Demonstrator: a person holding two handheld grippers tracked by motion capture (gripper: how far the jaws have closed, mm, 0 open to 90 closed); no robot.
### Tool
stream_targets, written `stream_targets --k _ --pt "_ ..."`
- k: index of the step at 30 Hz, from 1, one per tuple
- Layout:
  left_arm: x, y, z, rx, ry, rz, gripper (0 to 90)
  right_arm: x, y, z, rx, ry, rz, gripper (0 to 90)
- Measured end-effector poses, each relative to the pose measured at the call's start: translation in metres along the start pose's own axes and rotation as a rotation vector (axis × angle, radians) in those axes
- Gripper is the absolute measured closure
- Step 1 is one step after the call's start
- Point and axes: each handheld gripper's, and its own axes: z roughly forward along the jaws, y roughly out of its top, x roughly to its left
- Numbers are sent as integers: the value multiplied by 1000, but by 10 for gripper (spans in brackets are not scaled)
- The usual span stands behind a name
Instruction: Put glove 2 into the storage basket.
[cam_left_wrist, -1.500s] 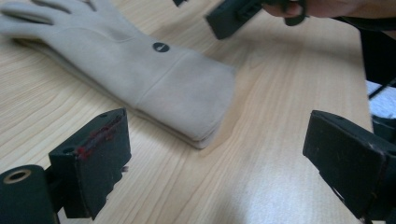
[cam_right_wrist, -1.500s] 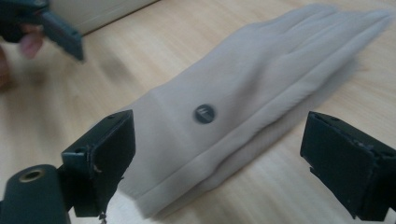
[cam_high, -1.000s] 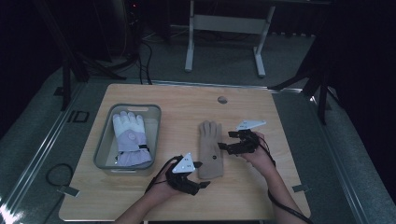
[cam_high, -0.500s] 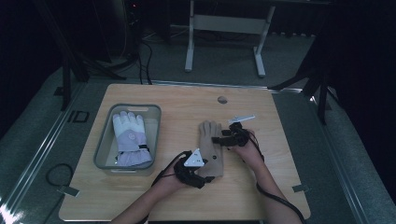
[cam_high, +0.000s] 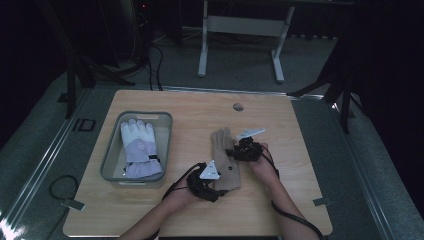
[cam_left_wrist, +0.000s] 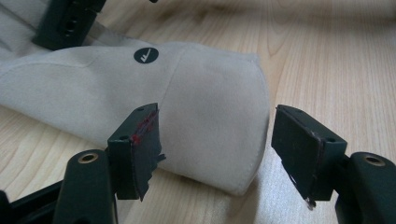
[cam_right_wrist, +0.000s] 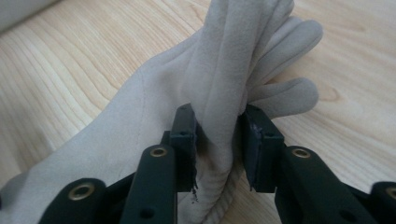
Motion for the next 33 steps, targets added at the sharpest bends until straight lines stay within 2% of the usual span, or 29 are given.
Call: stream_targets --k 2,4,6,7,9,12,13,14,17,18,19,20,21,22,25,29,33 --pt "-2 0 1 12 7 9 325 2 0 0 1 -9 -1 687" --pt "-3 0 2 20 18 19 325 1 -1 0 -6 -7 19 687" --pt "-5 0 3 32 28 44 325 1 -1 0 -7 -7 23 687" --pt "-7 0 5 47 48 71 334 1 -1 0 -6 -9 29 687" --pt "-9 0 6 57 48 84 335 2 -1 0 -5 -11 32 687" --pt "-13 0 8 85 80 127 357 2 0 0 0 -14 30 687" --pt "-14 1 9 84 84 123 365 3 0 0 0 -17 26 687" --pt "-14 2 9 89 102 130 410 3 0 0 1 -19 25 687" --pt "-15 2 9 90 99 133 455 3 0 0 2 -20 29 687" --pt "-15 3 8 98 116 137 567 3 0 0 0 -19 33 688" --pt "-15 4 9 103 131 131 567 3 0 0 0 -19 33 688" --pt "-14 5 9 112 142 129 685 3 0 0 -2 -20 33 692" --pt "-13 6 9 116 159 126 685 3 0 0 -2 -20 33 692" --pt "-11 7 8 121 156 106 777 4 1 0 -1 -21 40 698" --pt "-8 9 8 125 135 82 803 5 2 0 -1 -20 49 705" --pt "-8 13 5 152 115 99 815 6 5 -1 2 -4 52 712" --pt "-8 17 -3 149 108 98 817 9 10 -5 -4 2 43 714"
